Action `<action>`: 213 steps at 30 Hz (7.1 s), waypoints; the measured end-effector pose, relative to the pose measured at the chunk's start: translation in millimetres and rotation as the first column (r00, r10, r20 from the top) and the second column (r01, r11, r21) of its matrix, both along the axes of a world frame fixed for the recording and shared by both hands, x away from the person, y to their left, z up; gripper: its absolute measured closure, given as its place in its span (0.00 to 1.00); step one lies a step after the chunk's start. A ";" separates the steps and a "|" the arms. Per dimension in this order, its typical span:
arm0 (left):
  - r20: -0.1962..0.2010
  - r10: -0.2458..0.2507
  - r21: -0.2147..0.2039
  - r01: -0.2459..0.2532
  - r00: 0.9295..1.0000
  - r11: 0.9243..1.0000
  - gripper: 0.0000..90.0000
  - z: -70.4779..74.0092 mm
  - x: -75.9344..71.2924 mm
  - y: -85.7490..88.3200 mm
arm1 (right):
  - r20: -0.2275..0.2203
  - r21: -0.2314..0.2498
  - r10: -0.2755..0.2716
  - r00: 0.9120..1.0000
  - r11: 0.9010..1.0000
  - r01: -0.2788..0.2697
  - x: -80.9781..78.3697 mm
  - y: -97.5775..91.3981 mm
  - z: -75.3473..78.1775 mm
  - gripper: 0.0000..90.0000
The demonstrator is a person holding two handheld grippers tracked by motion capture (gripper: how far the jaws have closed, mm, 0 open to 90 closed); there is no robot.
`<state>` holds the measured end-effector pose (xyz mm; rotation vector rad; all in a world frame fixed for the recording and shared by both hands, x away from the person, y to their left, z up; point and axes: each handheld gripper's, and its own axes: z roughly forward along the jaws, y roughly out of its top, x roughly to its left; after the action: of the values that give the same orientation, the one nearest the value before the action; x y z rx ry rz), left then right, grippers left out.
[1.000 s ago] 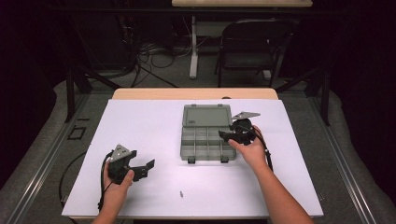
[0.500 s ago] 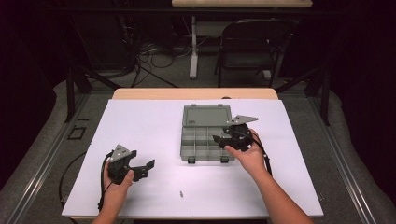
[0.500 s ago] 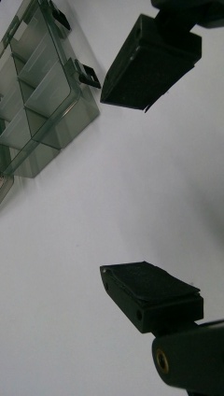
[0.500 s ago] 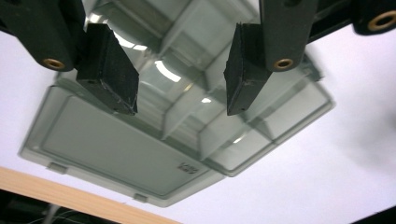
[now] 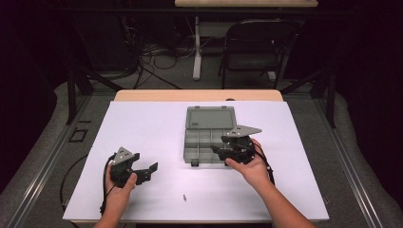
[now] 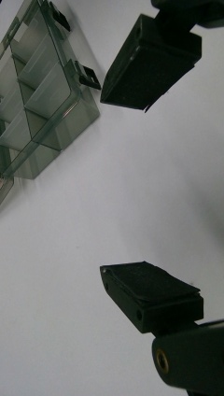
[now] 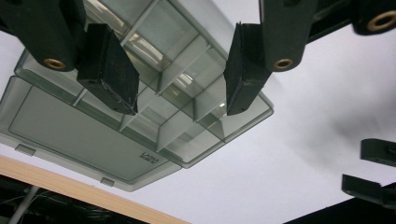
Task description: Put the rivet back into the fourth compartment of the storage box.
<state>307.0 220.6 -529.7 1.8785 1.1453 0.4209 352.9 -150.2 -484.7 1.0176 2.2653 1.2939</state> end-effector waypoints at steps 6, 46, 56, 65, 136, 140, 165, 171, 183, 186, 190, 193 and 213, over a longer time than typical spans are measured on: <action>0.002 0.001 -0.001 -0.001 1.000 1.000 0.17 0.0 0.0 0.2 | 0.010 0.006 0.023 1.000 1.000 -0.023 -10.4 2.0 -0.7 0.50; 0.006 0.000 0.004 0.000 1.000 1.000 0.17 0.4 -0.3 1.2 | -0.031 -0.011 0.215 0.976 0.976 -0.216 -52.5 54.1 -38.2 0.51; 0.008 -0.001 0.004 0.001 1.000 1.000 0.17 0.3 -0.2 1.1 | -0.040 -0.011 0.232 0.972 0.972 -0.233 -54.6 61.3 -47.1 0.51; 0.006 -0.002 0.005 0.001 1.000 1.000 0.17 0.7 -0.9 0.3 | -0.065 -0.030 0.267 0.961 0.963 -0.269 -58.1 71.4 -55.0 0.55; 0.006 -0.001 0.006 0.001 1.000 1.000 0.17 0.3 -0.4 1.2 | -0.174 -0.034 0.374 0.911 0.922 -0.386 -66.3 85.3 -71.4 0.93; 0.008 -0.001 0.005 0.001 1.000 1.000 0.17 0.3 -0.4 0.8 | -0.162 -0.020 0.361 0.918 0.929 -0.369 -63.7 80.0 -65.2 0.93; 0.008 0.005 0.003 -0.006 1.000 1.000 0.17 0.2 0.9 -0.1 | -0.117 0.011 0.296 0.948 0.955 -0.297 -49.5 54.8 -41.1 0.93; 0.000 0.008 0.001 -0.008 1.000 1.000 0.17 1.0 0.6 1.5 | -0.097 0.010 0.275 0.957 0.961 -0.275 -41.0 46.2 -29.8 0.93; 0.011 0.011 -0.003 -0.011 1.000 1.000 0.17 0.7 -0.2 0.7 | -0.066 0.009 0.249 0.966 0.969 -0.249 -31.5 35.2 -11.5 0.93; 0.015 0.008 -0.001 -0.008 1.000 1.000 0.17 1.8 -0.1 1.2 | -0.063 0.010 0.239 0.969 0.971 -0.239 -28.9 31.9 -8.6 0.93; 0.014 0.001 0.002 -0.001 1.000 1.000 0.17 1.7 0.1 -0.2 | -0.056 0.023 0.222 0.974 0.975 -0.221 -25.8 26.3 -3.4 0.93; 0.017 0.004 -0.003 -0.004 1.000 1.000 0.17 1.7 0.0 -1.0 | -0.049 0.022 0.204 0.978 0.979 -0.203 -23.7 21.2 2.4 0.93; 0.012 -0.006 0.010 0.006 1.000 1.000 0.17 2.6 0.2 -1.4 | -0.026 0.026 0.125 0.992 0.992 -0.124 -8.4 -5.8 25.4 0.93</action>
<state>307.2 219.1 -527.1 1.8848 1.1309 0.4348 344.4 -156.0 -459.3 0.9201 2.3730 1.3678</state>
